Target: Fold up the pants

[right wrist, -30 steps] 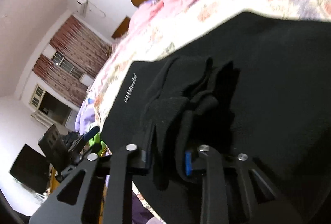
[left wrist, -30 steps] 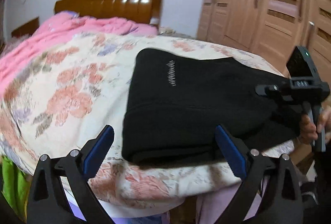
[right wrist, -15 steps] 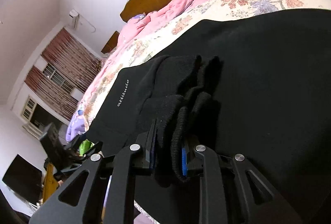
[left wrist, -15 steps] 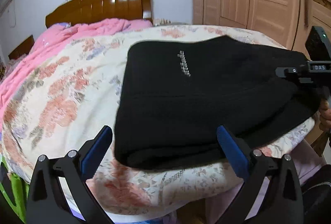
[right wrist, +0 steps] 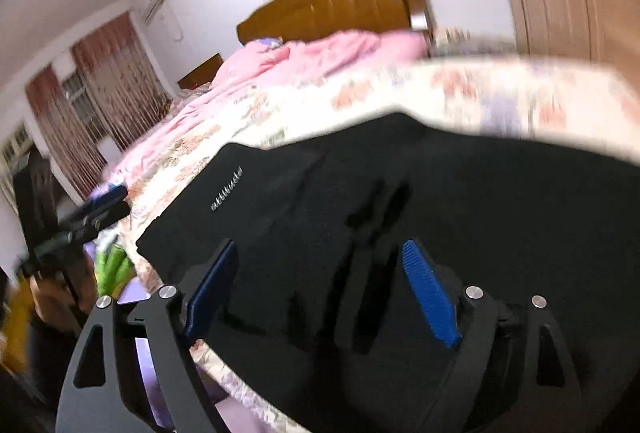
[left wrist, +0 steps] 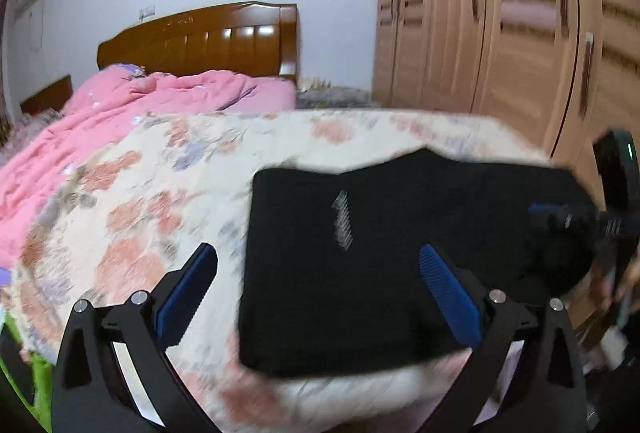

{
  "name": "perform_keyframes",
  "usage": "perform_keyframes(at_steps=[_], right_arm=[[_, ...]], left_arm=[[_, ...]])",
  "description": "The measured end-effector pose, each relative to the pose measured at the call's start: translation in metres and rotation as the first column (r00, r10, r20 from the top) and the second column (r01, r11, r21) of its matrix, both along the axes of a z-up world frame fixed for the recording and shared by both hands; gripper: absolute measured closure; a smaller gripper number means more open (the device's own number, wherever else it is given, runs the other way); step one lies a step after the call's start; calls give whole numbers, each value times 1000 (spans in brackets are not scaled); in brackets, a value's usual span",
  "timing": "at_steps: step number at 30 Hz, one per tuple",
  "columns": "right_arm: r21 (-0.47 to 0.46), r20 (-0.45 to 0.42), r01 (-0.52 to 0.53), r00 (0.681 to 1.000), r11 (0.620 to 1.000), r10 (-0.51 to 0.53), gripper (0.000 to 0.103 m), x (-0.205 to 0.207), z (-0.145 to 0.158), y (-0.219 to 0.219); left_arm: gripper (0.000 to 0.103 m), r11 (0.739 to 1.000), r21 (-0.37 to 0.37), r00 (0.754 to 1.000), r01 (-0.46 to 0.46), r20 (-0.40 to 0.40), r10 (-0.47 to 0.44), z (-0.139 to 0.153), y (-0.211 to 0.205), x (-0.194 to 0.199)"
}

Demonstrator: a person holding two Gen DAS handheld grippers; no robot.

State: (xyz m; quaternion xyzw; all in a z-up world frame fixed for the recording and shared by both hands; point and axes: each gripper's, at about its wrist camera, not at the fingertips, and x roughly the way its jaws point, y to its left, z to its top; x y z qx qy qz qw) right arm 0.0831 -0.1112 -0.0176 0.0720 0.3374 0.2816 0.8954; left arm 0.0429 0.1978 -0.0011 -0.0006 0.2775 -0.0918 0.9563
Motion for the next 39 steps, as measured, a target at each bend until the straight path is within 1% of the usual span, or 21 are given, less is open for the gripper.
perform_keyframes(at_steps=[3,5,7,8,10,13,14,15,16,17,18,20,23,25,26,28,30,32,35,37,39], right_arm=[[-99,48,-72,996,992,77,34,-3,4,32],[-149,27,-138,989,979,144,42,-4,-9,52],[-192,-12,-157,987,969,158,42,0,-31,60],[-172,15,-160,986,972,165,42,0,-33,56],[-130,-12,-165,986,978,164,42,3,-32,51],[-147,-9,-164,986,975,164,41,5,-33,53],[-141,-5,-158,987,977,159,41,3,-35,53],[-139,-2,-154,988,978,156,41,0,-36,52],[-142,-1,-155,988,978,156,40,-2,-36,52],[-143,-2,-155,988,977,157,40,-2,-35,52],[-137,-6,-155,988,978,156,40,-2,-35,51],[-119,-13,-152,988,981,152,40,0,-34,49],[-110,-18,-155,988,982,154,40,3,-33,49],[-98,-22,-163,987,982,161,40,3,-32,47],[-95,-27,-164,986,982,162,40,4,-31,47],[-103,-45,-166,986,981,163,40,6,-25,47],[-108,-48,-158,987,982,153,34,12,-15,48],[-124,-6,-131,991,984,131,29,22,-2,50],[-161,6,-147,989,976,150,25,47,5,64],[-225,-28,-193,981,955,191,19,64,-6,80],[-348,-89,-205,979,915,186,17,81,-30,94]], left_arm=[[2,999,-32,996,42,-76,-45,-5,-14,31],[2,998,-50,982,25,-184,-34,-28,-18,60],[8,999,-34,963,-19,-268,9,-54,-14,75],[11,999,-13,958,-31,-285,26,-65,-12,77],[11,999,30,970,-13,-243,19,-72,-12,72],[12,999,30,960,-36,-275,43,-63,-12,75],[12,998,8,959,-57,-277,57,-55,-11,77],[12,997,-43,964,-69,-260,56,-43,-7,78],[11,993,-110,975,-52,-221,27,-26,-6,80],[9,989,-147,981,-32,-193,3,-13,-6,85],[8,988,-156,984,-22,-179,-6,-4,-8,93],[8,995,-104,983,-4,-181,-15,6,-19,121],[8,997,-79,956,12,-291,-35,-17,-26,167],[8,1000,-8,938,3,-348,-5,-44,-24,188],[7,1000,-9,941,14,-338,-16,-54,-21,188],[6,1000,-27,950,14,-311,-21,-51,-19,183],[6,1000,-2,956,7,-292,-8,-52,-20,179],[6,1000,3,964,-2,-267,3,-52,-20,175],[6,998,-61,966,-34,-256,17,-48,-9,173],[6,994,-102,968,-42,-250,15,-49,-1,174],[6,992,-118,969,-41,-248,11,-48,1,173]])
